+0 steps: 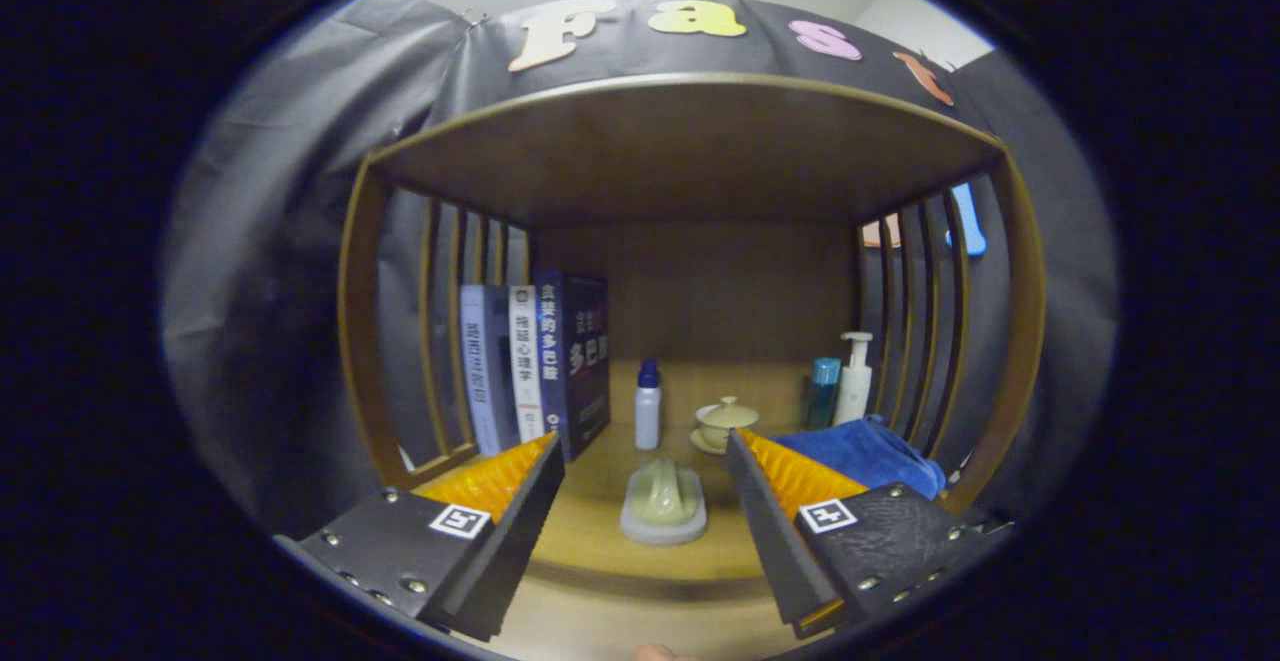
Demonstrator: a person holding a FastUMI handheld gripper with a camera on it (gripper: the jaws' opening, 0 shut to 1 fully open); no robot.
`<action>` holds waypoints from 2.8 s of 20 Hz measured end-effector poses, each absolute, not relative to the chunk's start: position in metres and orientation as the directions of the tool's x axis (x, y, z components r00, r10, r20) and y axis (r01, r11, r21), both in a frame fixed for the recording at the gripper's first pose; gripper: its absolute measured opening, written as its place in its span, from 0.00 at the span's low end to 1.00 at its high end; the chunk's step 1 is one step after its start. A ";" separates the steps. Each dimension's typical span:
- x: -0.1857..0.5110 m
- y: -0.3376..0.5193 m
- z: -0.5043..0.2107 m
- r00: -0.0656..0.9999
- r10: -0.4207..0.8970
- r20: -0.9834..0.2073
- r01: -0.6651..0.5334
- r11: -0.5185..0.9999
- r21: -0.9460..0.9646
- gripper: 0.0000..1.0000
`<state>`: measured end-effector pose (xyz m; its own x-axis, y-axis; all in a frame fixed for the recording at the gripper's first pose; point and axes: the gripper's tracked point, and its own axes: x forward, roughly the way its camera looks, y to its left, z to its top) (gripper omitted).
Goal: Pull open the drawer, take out the items inside it, and place them on the countertop above the cabinet.
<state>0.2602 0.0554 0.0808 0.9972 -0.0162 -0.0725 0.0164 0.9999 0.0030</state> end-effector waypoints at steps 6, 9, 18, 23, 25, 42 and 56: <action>0.152 0.057 0.064 0.999 0.028 -0.016 -0.028 1.000 -0.010 0.97; 0.107 0.065 0.055 0.998 0.046 0.053 -0.043 0.997 -0.064 0.98; 0.054 0.081 0.000 0.994 0.091 0.065 -0.085 0.991 -0.099 0.97; 0.049 0.073 -0.034 0.998 0.057 -0.018 -0.058 0.989 -0.139 0.97; 0.052 0.072 -0.041 0.998 0.042 -0.046 -0.048 0.986 -0.157 0.97; 0.069 0.022 -0.082 0.974 -0.132 -0.186 0.107 0.985 -0.138 0.97; 0.072 0.009 -0.093 0.954 -0.206 -0.216 0.166 0.968 -0.190 0.97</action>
<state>0.0715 0.0089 -0.0933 0.9544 -0.2057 -0.2164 0.1656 0.9678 -0.1896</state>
